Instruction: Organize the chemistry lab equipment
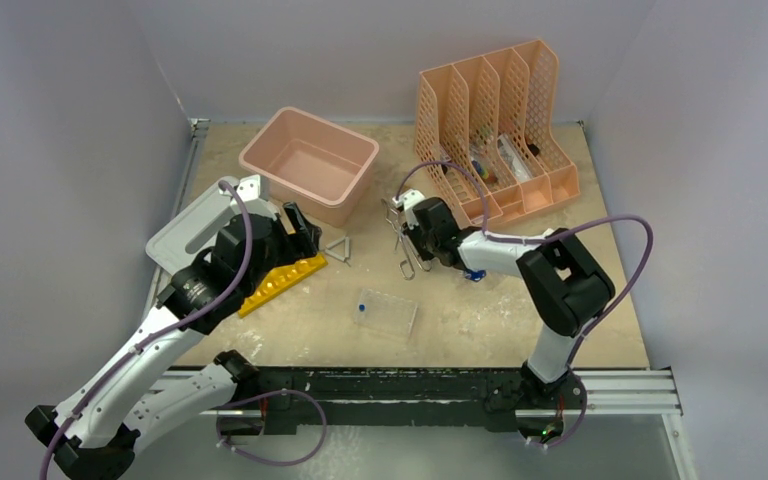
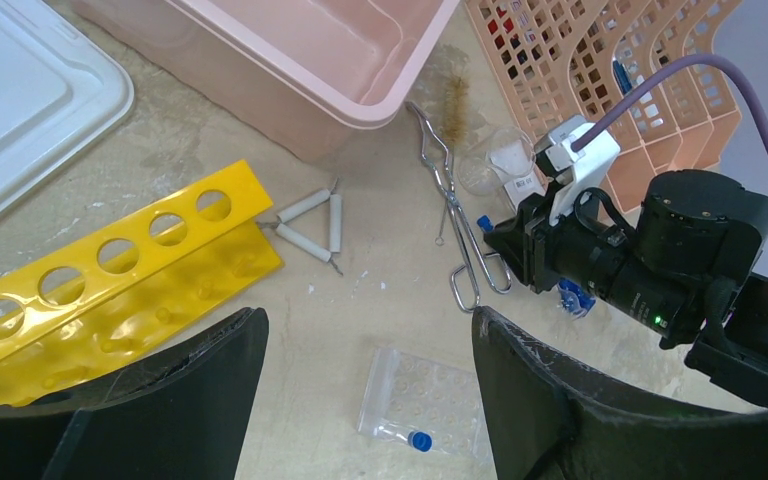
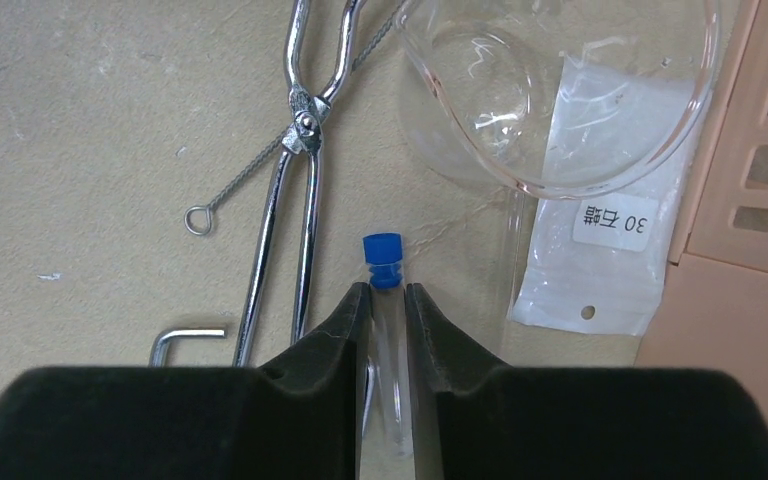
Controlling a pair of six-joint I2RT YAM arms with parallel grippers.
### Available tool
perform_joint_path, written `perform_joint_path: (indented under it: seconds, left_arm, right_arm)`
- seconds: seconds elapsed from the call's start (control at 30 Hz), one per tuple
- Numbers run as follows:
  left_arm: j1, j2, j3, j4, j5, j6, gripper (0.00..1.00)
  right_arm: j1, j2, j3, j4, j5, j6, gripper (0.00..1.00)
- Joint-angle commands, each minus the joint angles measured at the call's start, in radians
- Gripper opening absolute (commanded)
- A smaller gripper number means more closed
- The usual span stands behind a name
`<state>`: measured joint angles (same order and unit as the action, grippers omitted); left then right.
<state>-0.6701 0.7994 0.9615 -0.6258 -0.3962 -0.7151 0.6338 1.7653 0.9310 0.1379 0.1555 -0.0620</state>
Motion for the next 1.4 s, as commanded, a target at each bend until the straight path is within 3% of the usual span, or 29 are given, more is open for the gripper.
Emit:
perform_joint_path:
  seconds: [0.0,0.27,0.63,1.07,1.37]
  left_arm:
    - [0.001,-0.005,-0.001,0.021,-0.003,-0.007,0.73]
    - [0.000,0.001,-0.013,0.058,0.057,-0.018,0.73]
    - [0.001,0.035,-0.027,0.170,0.155,-0.060,0.71]
    - [-0.001,0.135,-0.085,0.487,0.402,-0.132,0.74]
    - [-0.045,0.234,-0.107,0.814,0.575,-0.179,0.71]
  right_arm:
    - [-0.003,0.027,0.032,-0.031,-0.039,-0.015,0.20]
    - [-0.003,-0.009,0.037,-0.034,0.036,-0.036,0.14]
    - [0.001,-0.314,-0.031,-0.031,-0.096,0.053,0.14]
    - [0.001,-0.631,-0.031,0.081,-0.309,0.499,0.15]
    - [0.002,-0.673,0.043,0.128,-0.273,0.793,0.16]
